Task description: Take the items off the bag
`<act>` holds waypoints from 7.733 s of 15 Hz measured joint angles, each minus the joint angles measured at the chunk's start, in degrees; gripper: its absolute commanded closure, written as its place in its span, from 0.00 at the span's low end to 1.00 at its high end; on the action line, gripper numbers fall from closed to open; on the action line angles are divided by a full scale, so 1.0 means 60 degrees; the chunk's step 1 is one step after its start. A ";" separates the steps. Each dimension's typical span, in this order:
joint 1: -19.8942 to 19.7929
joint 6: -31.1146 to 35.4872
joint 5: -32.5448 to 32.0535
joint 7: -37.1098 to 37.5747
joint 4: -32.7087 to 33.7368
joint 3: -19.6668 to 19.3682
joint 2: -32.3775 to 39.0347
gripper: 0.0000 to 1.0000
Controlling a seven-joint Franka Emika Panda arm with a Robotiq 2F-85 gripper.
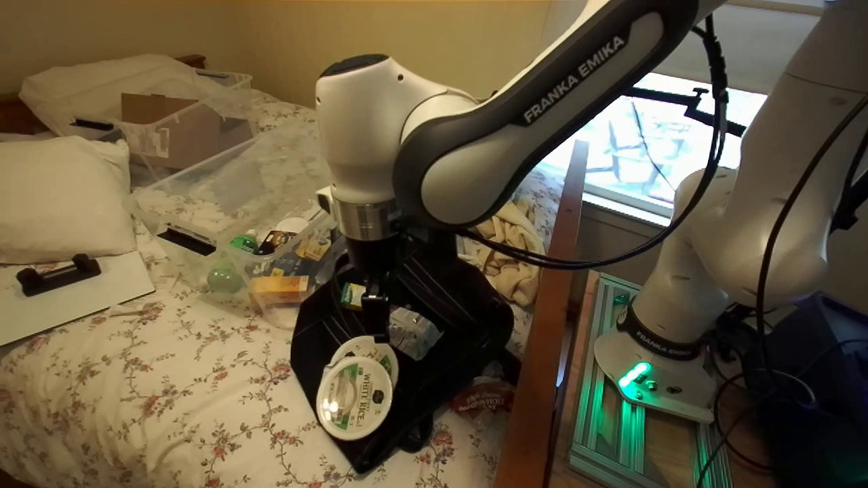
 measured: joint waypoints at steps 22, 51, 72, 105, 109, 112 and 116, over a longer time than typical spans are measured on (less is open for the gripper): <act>0.0035 0.1663 0.0781 -0.0767 0.0648 -0.0077 0.2519 0.00; 0.1178 0.2871 -0.0131 0.2177 0.1474 -0.1231 0.4140 0.00; -0.0031 0.4838 0.0467 0.0282 0.1237 -0.0235 0.5352 0.77; -0.5039 0.9207 0.1227 -0.1004 -0.1102 0.4443 0.5289 0.26; -0.4805 0.7529 0.1213 -0.0875 -0.0985 0.4143 0.4791 0.01; -0.4427 0.6378 0.1229 -0.0880 -0.0673 0.3822 0.4515 0.00; -0.3781 0.5630 0.1287 -0.0986 -0.0124 0.3310 0.4495 0.00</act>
